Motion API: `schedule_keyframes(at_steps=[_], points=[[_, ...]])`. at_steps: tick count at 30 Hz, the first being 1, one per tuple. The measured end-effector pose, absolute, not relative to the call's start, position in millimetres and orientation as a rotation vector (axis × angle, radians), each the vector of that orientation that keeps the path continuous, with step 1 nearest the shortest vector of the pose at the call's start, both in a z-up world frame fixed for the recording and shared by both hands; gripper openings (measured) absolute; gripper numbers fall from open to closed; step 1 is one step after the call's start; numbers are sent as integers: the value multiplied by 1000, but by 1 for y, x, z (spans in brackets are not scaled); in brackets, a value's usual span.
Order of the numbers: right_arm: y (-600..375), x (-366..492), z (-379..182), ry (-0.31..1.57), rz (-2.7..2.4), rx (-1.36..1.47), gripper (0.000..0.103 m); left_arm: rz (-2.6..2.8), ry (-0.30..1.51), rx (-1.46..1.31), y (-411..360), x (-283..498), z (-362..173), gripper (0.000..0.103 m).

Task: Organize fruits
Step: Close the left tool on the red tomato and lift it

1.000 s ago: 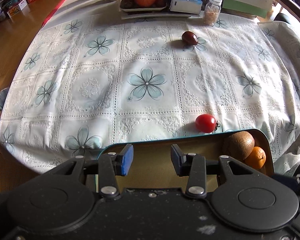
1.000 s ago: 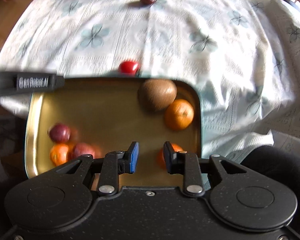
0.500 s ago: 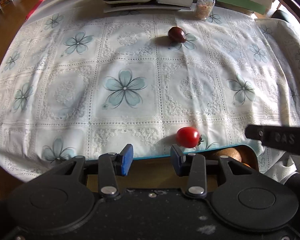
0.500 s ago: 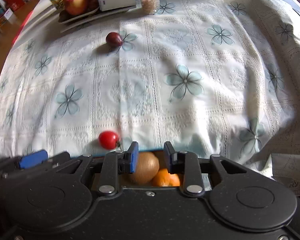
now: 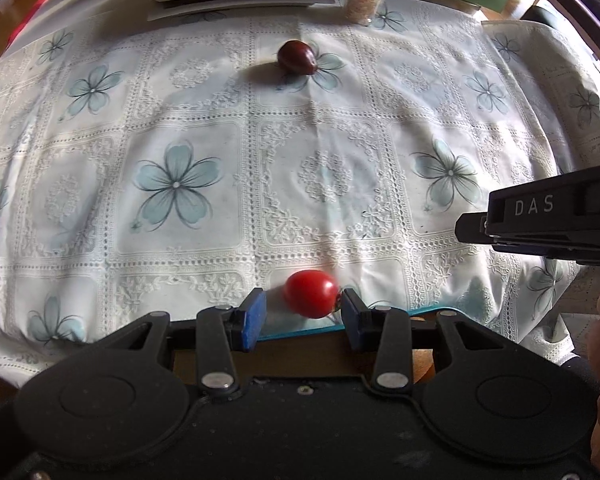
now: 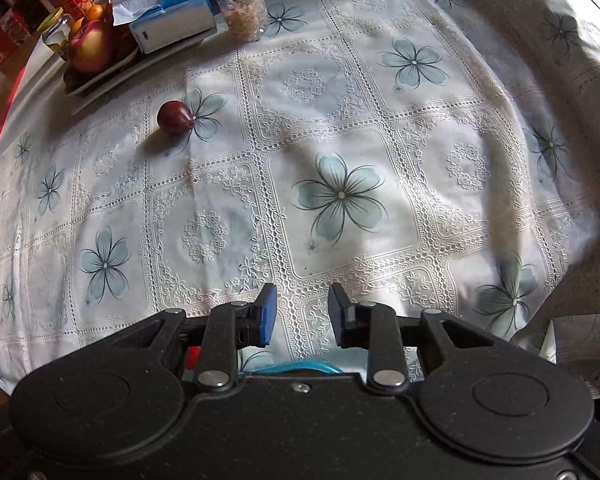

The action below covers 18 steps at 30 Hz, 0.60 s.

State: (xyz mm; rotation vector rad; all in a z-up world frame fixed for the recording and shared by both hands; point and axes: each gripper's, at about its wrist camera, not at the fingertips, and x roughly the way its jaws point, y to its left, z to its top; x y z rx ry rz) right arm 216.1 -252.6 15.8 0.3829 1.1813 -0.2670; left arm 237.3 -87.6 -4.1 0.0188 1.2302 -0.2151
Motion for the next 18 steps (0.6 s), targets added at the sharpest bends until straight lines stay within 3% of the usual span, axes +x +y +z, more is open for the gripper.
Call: schedule_keyframes(at_steps=[15,18], points=[[-245,220,15,1168,-249,319,39,-218,1289,52,-100,256,-40,43],[-244,221,13,1177,-247,323,39,-247,1305,0,-97,260,-43,37]])
